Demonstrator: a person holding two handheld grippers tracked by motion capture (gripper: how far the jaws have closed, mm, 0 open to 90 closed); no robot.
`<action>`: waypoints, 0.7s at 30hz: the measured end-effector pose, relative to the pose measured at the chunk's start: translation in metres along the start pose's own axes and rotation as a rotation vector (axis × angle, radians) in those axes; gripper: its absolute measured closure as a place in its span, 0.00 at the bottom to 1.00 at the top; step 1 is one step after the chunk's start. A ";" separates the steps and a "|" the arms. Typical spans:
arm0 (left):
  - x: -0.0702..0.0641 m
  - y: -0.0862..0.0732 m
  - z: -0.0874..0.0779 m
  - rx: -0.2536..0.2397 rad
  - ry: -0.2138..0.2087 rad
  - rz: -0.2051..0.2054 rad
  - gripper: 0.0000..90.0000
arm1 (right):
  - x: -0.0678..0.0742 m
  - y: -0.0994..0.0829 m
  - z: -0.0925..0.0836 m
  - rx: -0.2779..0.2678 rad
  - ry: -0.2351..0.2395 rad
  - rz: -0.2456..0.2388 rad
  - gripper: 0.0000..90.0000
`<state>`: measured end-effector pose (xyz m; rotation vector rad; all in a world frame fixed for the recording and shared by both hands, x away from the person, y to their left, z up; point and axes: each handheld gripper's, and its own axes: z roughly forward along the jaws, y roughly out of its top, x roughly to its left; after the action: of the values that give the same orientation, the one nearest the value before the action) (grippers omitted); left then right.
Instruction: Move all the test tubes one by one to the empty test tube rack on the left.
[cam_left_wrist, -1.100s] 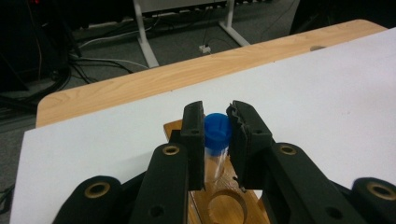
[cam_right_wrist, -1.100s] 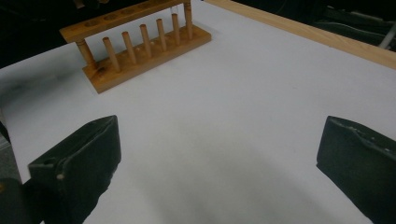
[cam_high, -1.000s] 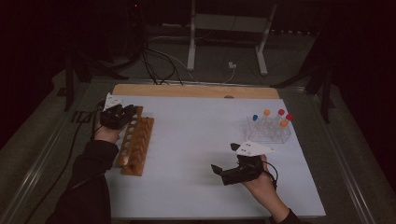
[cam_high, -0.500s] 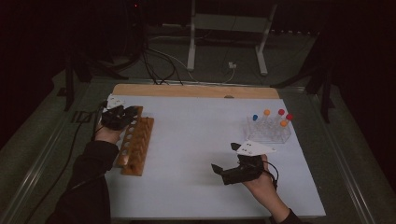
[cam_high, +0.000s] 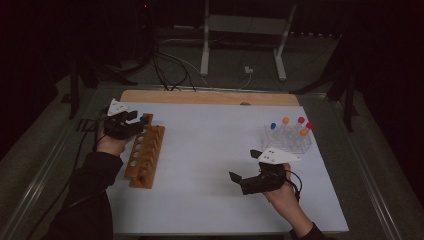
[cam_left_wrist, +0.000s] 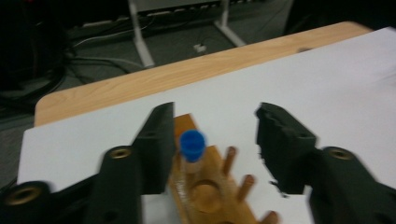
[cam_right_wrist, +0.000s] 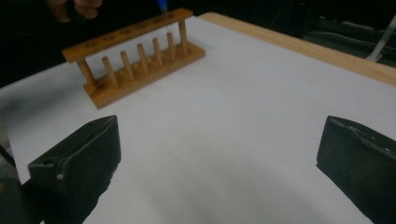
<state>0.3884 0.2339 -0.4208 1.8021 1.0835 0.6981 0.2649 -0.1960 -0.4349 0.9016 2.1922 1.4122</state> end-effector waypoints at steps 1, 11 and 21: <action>-0.002 0.002 -0.004 -0.009 -0.018 -0.002 0.47 | -0.002 0.001 -0.001 -0.007 0.003 0.005 0.00; -0.040 0.005 -0.041 -0.040 -0.170 0.032 0.10 | -0.025 0.007 -0.014 -0.033 -0.064 0.032 0.00; -0.086 -0.017 -0.050 -0.021 -0.345 0.106 0.02 | -0.052 0.004 -0.023 -0.033 -0.201 0.048 0.00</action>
<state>0.3024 0.1816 -0.4152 1.8867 0.7531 0.4355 0.2892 -0.2462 -0.4226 1.0430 2.0054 1.3133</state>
